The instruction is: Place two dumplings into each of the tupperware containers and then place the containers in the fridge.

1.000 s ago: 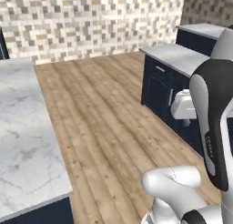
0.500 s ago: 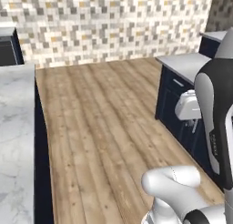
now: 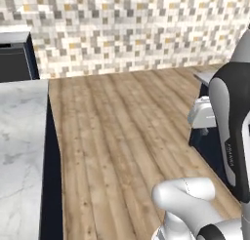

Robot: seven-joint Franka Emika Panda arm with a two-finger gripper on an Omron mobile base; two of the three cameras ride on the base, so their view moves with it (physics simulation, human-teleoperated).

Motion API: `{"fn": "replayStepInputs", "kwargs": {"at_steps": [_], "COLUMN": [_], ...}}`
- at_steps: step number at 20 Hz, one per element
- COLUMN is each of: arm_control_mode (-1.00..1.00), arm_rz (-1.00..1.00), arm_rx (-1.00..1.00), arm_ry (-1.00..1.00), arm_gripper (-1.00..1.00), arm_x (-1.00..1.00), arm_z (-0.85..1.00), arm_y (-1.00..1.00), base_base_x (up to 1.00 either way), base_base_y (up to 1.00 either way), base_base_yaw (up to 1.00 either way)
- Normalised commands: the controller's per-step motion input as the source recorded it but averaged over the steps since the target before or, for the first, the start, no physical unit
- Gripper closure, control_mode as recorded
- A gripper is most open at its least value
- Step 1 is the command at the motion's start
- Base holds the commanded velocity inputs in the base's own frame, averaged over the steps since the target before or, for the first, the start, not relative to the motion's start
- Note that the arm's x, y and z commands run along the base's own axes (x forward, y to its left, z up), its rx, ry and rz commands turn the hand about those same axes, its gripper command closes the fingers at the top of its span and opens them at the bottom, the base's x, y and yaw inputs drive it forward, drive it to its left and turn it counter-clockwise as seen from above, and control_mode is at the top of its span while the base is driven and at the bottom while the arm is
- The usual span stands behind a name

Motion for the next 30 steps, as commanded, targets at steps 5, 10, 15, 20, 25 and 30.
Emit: {"fn": "replayStepInputs", "kwargs": {"at_steps": [5,10,15,20,25,30], "arm_control_mode": [1.00,1.00,1.00,1.00,1.00,1.00], "arm_rz": [0.00,0.00,0.00,0.00,0.00,0.00], "arm_rx": [0.00,0.00,0.00,0.00,0.00,0.00], "arm_ry": [0.00,0.00,0.00,0.00,0.00,0.00], "arm_gripper": [-1.00,-1.00,-1.00,-1.00,-1.00,-1.00], "arm_x": [0.00,0.00,0.00,0.00,0.00,0.00], "arm_z": [0.00,0.00,0.00,0.00,0.00,0.00], "arm_y": [0.00,0.00,0.00,0.00,0.00,0.00], "base_base_x": [1.00,1.00,1.00,0.98,0.72,0.72], "base_base_y": [-0.03,-0.17,-0.10,-0.06,-0.11,-0.01], "base_base_yaw": [0.01,-0.04,-0.15,-0.33,-0.55,-0.56]}}
